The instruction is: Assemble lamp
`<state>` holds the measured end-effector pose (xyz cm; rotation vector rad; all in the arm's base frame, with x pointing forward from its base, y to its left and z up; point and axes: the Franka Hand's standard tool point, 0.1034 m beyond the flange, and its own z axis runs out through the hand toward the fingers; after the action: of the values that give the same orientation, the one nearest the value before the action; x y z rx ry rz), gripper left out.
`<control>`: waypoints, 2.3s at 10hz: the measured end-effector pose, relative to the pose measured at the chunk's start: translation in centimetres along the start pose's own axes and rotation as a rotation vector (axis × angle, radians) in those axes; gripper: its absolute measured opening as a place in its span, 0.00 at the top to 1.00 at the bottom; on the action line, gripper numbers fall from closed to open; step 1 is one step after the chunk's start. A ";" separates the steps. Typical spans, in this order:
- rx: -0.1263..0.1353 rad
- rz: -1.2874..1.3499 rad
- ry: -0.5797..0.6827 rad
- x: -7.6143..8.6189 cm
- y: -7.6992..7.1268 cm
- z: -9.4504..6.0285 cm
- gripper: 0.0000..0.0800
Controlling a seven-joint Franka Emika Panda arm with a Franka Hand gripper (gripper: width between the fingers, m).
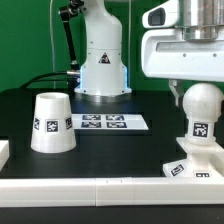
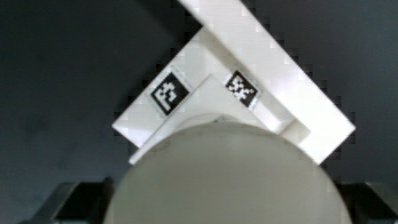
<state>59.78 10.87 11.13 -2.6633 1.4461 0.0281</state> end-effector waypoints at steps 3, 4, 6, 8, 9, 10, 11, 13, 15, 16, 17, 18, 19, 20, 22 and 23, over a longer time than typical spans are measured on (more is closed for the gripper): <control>0.022 0.200 -0.035 0.3 0.0 0.0 0.28; 0.024 0.241 -0.038 0.1 -0.1 0.0 0.28; 0.025 0.240 -0.040 0.0 -0.1 0.0 0.20; 0.018 0.109 -0.034 0.0 -0.2 0.0 0.14; 0.018 0.002 -0.029 0.0 -0.2 -0.1 0.13; 0.013 -0.146 -0.023 -0.1 -0.3 -0.1 0.13; 0.011 -0.236 -0.026 -0.3 -0.4 -0.2 0.13; 0.007 -0.358 -0.030 -0.3 -0.3 -0.2 0.13; 0.009 -0.523 -0.030 -0.2 -0.3 -0.2 0.13; 0.010 -0.594 -0.029 -0.2 -0.3 -0.2 0.13; 0.010 -0.646 -0.029 -0.2 -0.3 -0.2 0.13; 0.010 -0.746 -0.027 -0.1 -0.2 -0.2 0.13; -0.004 -0.913 -0.006 0.4 -0.1 -0.3 0.13; -0.017 -1.038 0.008 0.8 -0.1 -0.3 0.13; -0.039 -1.281 0.019 1.1 -0.2 -0.5 0.13; -0.062 -1.408 0.020 1.1 -0.4 -0.4 0.13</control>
Offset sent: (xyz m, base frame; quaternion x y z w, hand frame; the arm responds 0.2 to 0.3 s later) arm 0.0000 0.0000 0.0000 0.0000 0.0000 0.1296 0.9916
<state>60.71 10.14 11.52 -3.0377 -0.6362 -0.0721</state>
